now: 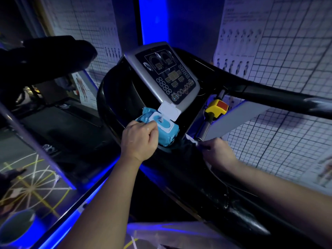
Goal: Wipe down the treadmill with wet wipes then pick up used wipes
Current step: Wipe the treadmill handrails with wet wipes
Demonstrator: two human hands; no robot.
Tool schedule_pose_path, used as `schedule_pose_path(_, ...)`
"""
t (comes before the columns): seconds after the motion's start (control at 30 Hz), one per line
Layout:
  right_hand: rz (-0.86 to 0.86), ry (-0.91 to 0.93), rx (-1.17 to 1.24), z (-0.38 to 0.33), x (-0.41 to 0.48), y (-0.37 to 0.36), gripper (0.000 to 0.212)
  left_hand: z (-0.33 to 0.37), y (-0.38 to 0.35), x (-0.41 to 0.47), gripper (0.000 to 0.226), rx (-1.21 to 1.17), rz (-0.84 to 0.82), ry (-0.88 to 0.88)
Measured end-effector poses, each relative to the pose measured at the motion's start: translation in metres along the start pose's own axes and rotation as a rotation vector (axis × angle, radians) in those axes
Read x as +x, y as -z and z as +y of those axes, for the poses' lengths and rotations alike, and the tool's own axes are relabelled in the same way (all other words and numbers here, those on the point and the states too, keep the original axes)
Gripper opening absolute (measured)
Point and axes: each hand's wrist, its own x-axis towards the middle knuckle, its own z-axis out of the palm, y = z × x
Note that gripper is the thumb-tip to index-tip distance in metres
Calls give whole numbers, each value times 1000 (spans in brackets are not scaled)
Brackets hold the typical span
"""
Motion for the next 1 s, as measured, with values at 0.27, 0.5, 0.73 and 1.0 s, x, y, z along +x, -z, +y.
schedule_pose_path(0.27,-74,-157,128,8,17,39,21,3,1,0,34,15,-1,-6)
schedule_pose_path(0.5,152,48,453,-16,34,31,15,0,0,1,34,10,-36,26)
schedule_pose_path(0.73,13,262,106,-4,5,-5,29,0,1,0,36,6,-14,12)
schedule_pose_path(1.0,-149,398,102,26,-39,35,29,1,0,1,38,-15,-13,19)
